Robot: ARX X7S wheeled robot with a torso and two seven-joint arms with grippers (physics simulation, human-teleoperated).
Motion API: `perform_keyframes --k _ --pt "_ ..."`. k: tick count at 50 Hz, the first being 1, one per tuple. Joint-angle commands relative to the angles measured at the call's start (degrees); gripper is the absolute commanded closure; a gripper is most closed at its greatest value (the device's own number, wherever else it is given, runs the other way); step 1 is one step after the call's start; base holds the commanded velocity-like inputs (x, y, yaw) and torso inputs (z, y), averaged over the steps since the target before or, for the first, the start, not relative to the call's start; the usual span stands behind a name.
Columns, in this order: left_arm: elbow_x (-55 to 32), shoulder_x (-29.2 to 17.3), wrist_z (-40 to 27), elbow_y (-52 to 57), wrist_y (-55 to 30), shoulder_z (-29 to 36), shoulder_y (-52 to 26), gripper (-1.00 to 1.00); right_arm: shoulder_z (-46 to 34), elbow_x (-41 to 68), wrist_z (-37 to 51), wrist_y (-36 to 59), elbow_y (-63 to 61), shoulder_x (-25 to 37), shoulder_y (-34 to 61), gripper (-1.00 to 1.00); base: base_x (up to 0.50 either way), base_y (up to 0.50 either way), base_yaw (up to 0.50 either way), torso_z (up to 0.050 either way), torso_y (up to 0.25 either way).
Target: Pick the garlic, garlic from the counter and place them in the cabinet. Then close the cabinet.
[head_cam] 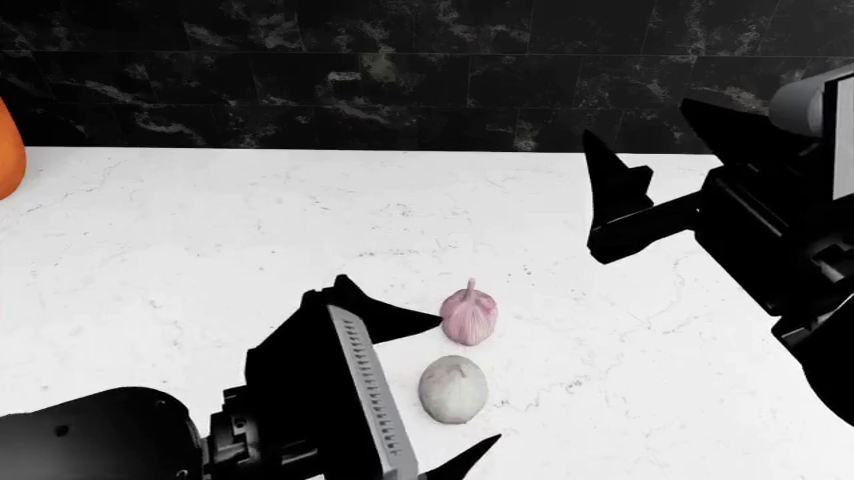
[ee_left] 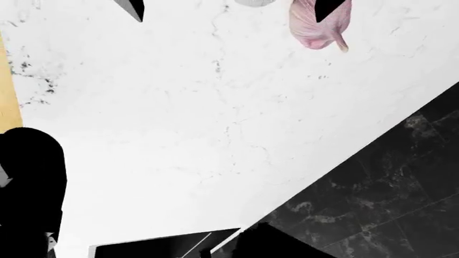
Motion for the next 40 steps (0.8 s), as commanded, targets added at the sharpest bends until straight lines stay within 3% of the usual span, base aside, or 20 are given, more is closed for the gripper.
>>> perform_keyframes --k 1,40 --pt "6.9 -0.5 2.2 -2.2 4.3 6.5 2.4 -1.0 -0.1 0.2 0.2 -0.8 0.1 0.4 -0.5 -1.0 0.0 0.0 0.0 0.0 0.0" --pt "17.1 -1.7 3.1 -11.9 11.4 15.2 4.4 -1.0 -1.4 0.6 0.9 -3.0 0.8 1.6 -1.3 -1.0 0.0 0.0 0.0 0.0 0.0"
